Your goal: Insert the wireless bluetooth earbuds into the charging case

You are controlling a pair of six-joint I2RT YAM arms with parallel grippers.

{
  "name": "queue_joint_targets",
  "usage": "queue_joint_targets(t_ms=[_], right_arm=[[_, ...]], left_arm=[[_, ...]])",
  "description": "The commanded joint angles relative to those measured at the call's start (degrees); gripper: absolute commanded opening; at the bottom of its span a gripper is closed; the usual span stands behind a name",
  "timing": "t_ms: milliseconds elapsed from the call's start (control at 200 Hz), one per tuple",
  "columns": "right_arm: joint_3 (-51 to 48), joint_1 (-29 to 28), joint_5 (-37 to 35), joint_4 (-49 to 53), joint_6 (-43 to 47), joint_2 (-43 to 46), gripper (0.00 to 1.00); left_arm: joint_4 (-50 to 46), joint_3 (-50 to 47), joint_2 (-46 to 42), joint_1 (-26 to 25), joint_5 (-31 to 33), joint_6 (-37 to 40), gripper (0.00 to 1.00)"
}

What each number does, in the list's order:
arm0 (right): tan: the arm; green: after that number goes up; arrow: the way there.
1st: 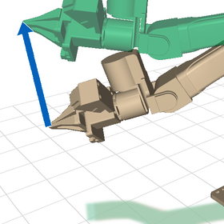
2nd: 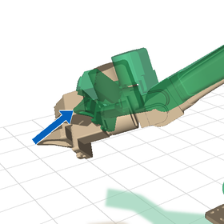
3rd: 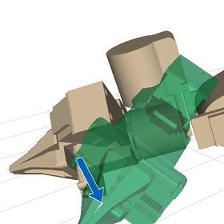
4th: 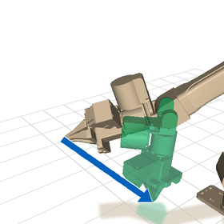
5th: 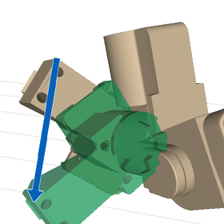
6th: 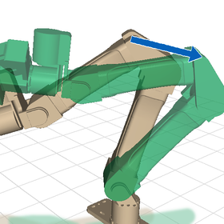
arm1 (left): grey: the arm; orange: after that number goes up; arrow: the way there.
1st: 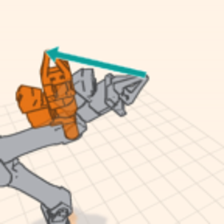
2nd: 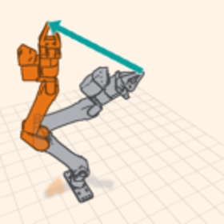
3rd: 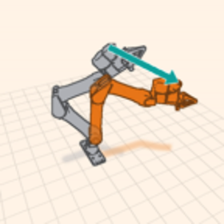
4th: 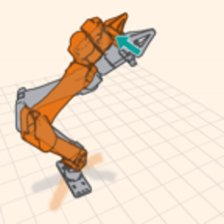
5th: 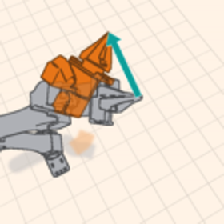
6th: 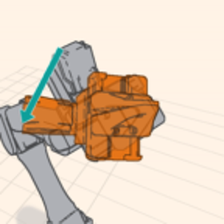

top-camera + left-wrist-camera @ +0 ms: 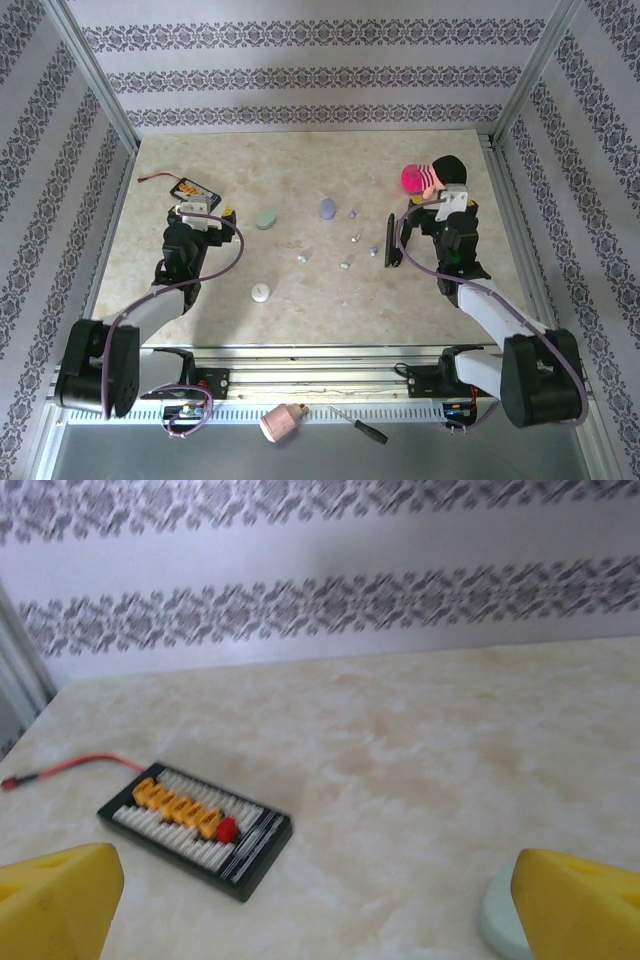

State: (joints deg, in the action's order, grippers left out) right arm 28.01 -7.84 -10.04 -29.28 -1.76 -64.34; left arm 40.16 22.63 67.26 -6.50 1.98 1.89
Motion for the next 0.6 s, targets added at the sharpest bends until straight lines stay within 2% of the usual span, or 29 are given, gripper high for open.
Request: queue_joint_targets(t_ms=[0,180,355,595], right_arm=[[5.5,-4.7,0.0,16.0,-1.1,2.4,0.98],[14.0,-16.0,-5.6,27.9,-5.0,-0.3,0.98],[21.0,-25.1,-7.2,30.4,-9.0,-9.8,0.98],[30.6,-27.5,-4.7,30.6,-19.1,-26.1,0.98]], left_arm=[[-7.5,2.0,-3.7,-4.5,0.7,0.9,0.99],[-8.3,0.8,-5.2,-13.6,-0.4,-1.2,0.99],[-6.4,-1.5,-4.5,-20.2,-1.0,-3.5,0.99],[-5.1,-4.9,-5.7,-22.5,0.2,-7.2,0.99]])
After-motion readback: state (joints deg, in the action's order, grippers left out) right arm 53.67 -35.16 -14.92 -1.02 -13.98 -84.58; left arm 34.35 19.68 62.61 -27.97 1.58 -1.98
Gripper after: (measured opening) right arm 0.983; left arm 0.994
